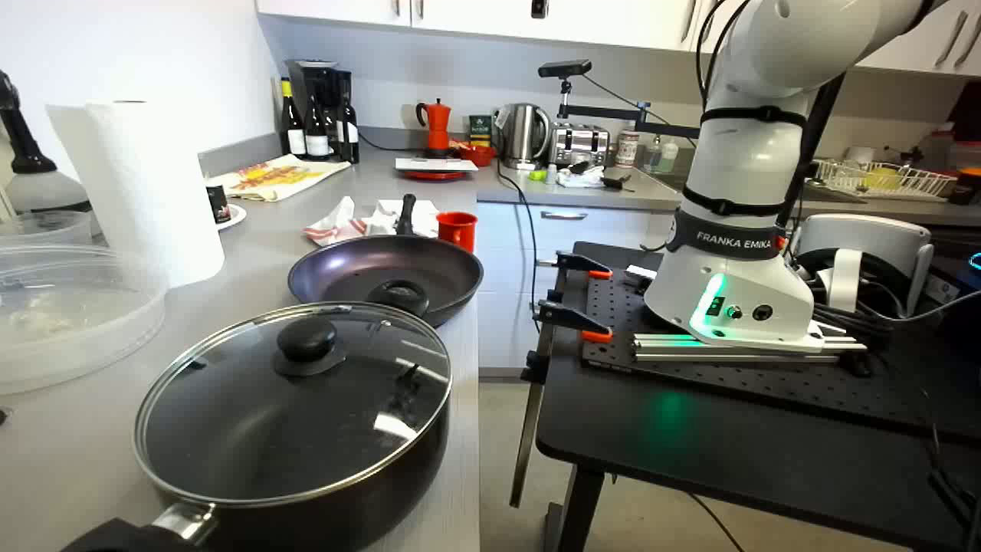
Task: Use the towel on the left to wipe the black pan
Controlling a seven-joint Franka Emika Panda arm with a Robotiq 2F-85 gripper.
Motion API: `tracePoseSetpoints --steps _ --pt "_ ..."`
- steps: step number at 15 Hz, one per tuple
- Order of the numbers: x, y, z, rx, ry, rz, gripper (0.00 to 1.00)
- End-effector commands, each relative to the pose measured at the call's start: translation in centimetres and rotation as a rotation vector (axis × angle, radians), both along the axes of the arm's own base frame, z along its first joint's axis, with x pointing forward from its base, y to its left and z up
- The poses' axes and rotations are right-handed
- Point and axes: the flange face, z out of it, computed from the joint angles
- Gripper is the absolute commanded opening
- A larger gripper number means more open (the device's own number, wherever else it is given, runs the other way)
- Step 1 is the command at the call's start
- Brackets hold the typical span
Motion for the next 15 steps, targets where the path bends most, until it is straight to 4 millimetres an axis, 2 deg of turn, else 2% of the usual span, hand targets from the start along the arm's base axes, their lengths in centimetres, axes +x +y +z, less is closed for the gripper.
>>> tracePoseSetpoints --steps 1,11,15 --pt "0.0 0.0 0.1 0.0 0.001 0.0 1.0" --pt "0.0 0.0 0.1 0.0 0.001 0.0 1.0" --pt "-0.4 -1.4 -2.2 -0.005 -0.027 0.006 1.0"
